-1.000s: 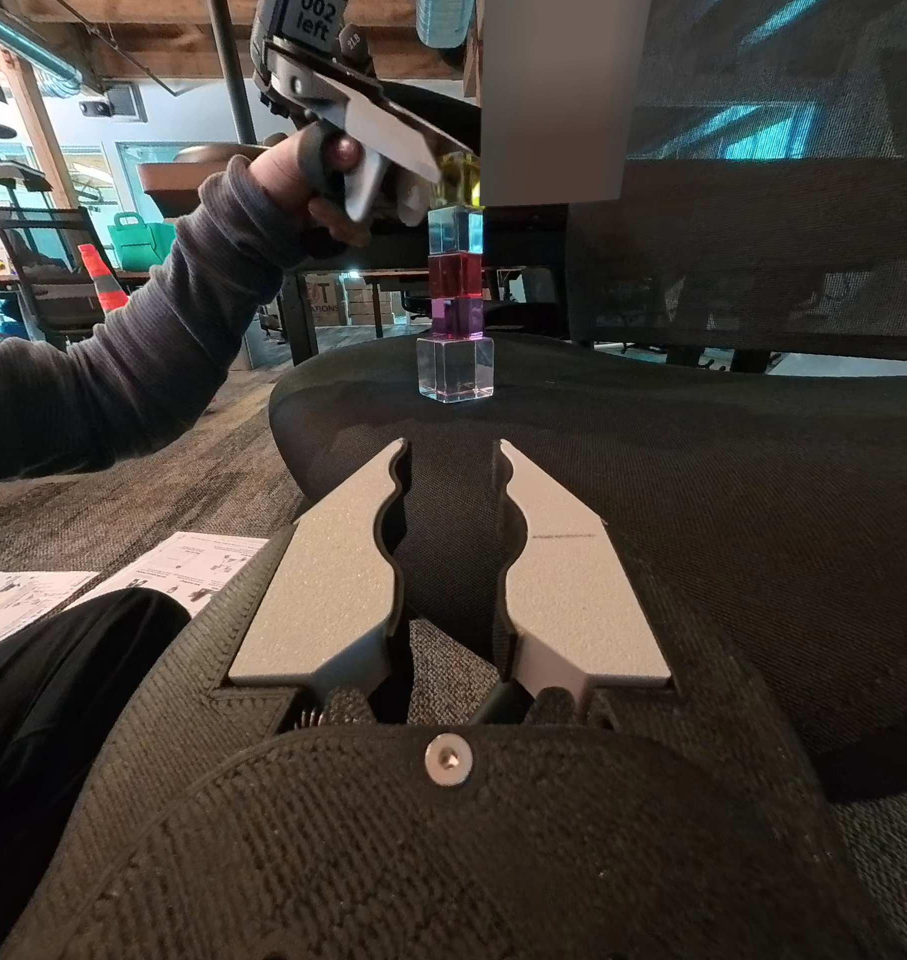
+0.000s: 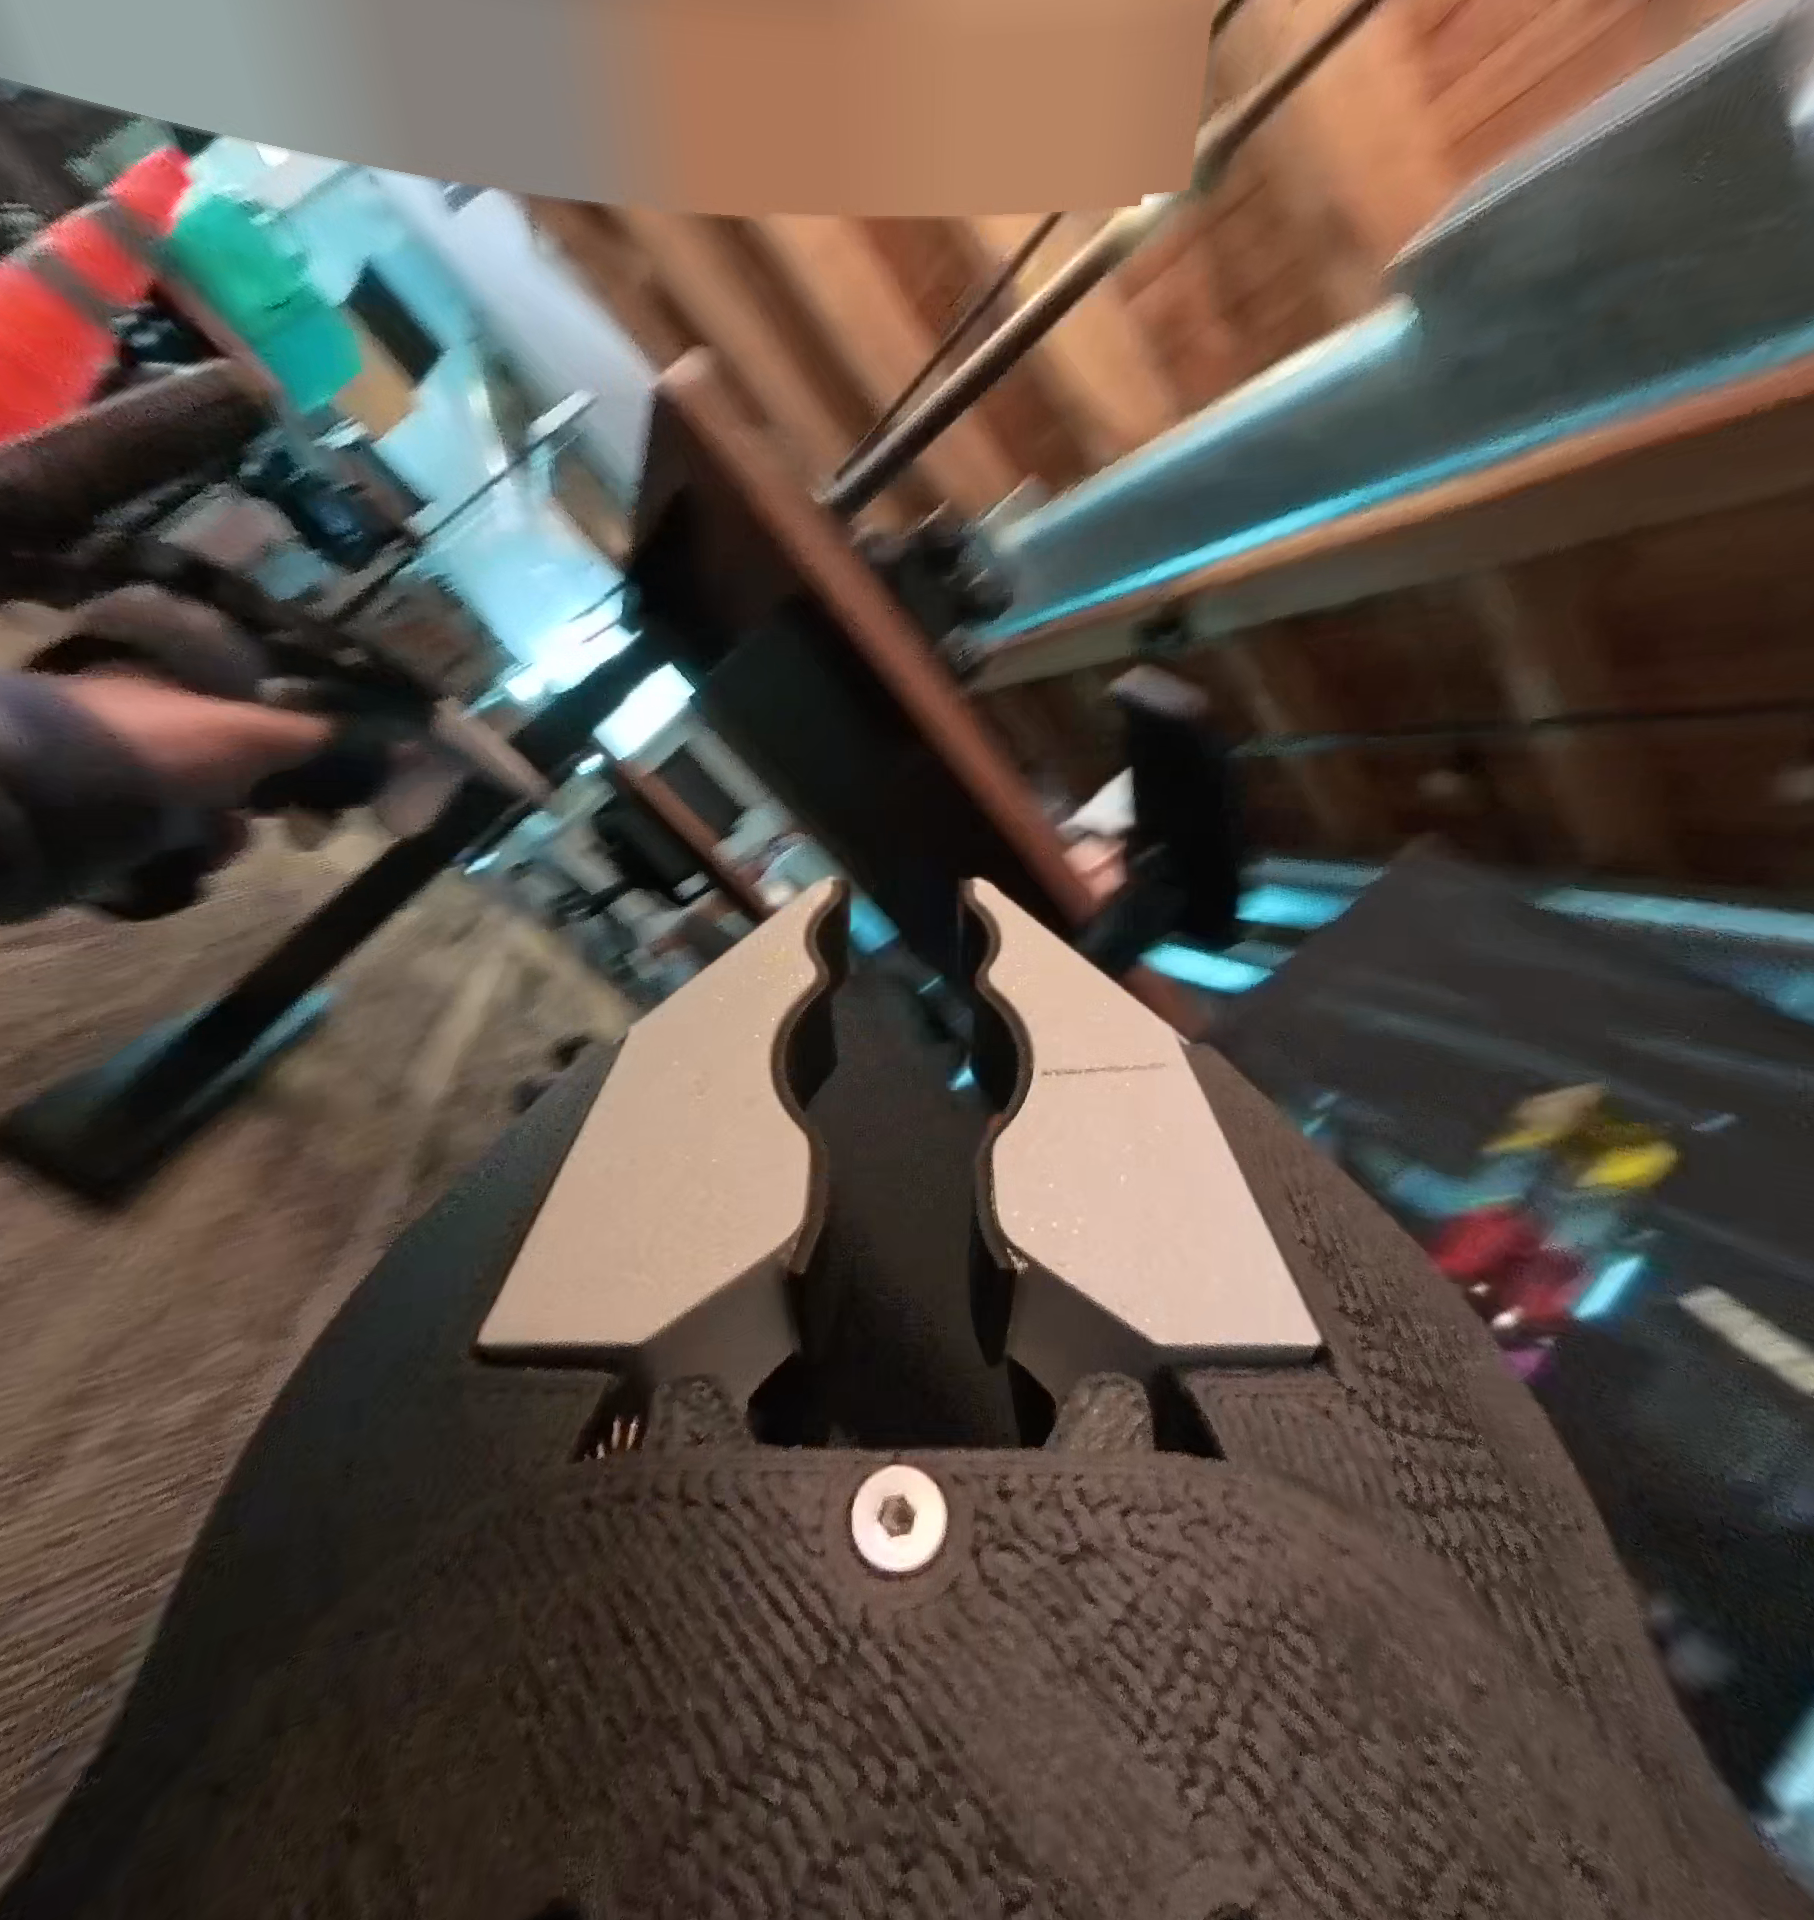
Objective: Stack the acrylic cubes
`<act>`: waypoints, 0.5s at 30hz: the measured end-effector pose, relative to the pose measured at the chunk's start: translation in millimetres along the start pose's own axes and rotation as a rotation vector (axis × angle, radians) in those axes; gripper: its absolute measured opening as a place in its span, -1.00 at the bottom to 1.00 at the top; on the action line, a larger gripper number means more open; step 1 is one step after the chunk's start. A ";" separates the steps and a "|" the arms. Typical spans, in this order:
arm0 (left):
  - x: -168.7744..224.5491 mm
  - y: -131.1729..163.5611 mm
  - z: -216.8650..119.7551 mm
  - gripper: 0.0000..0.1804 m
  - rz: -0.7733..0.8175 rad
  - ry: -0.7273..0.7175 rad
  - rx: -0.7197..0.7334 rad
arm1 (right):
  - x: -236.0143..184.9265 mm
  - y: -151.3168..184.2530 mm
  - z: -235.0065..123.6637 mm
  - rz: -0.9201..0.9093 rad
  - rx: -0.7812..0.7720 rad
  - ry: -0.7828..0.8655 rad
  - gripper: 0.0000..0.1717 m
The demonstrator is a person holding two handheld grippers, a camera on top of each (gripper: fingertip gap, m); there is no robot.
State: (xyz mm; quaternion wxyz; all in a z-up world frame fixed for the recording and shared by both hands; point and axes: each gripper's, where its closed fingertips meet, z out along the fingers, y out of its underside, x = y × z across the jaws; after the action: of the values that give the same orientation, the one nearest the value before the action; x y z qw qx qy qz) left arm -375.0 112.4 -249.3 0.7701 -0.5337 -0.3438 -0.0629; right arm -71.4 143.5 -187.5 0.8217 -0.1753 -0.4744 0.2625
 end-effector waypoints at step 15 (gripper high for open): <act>-24.1 3.5 11.7 -0.22 -0.263 0.088 -0.006 | -128.5 83.4 37.0 0.298 -0.200 -0.176 -0.82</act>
State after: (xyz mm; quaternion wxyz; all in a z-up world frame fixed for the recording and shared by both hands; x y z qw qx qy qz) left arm -397.0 117.5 -264.1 0.7680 -0.4830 -0.3765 -0.1875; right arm -178.7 134.9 -302.6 0.7077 -0.3007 -0.5368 0.3472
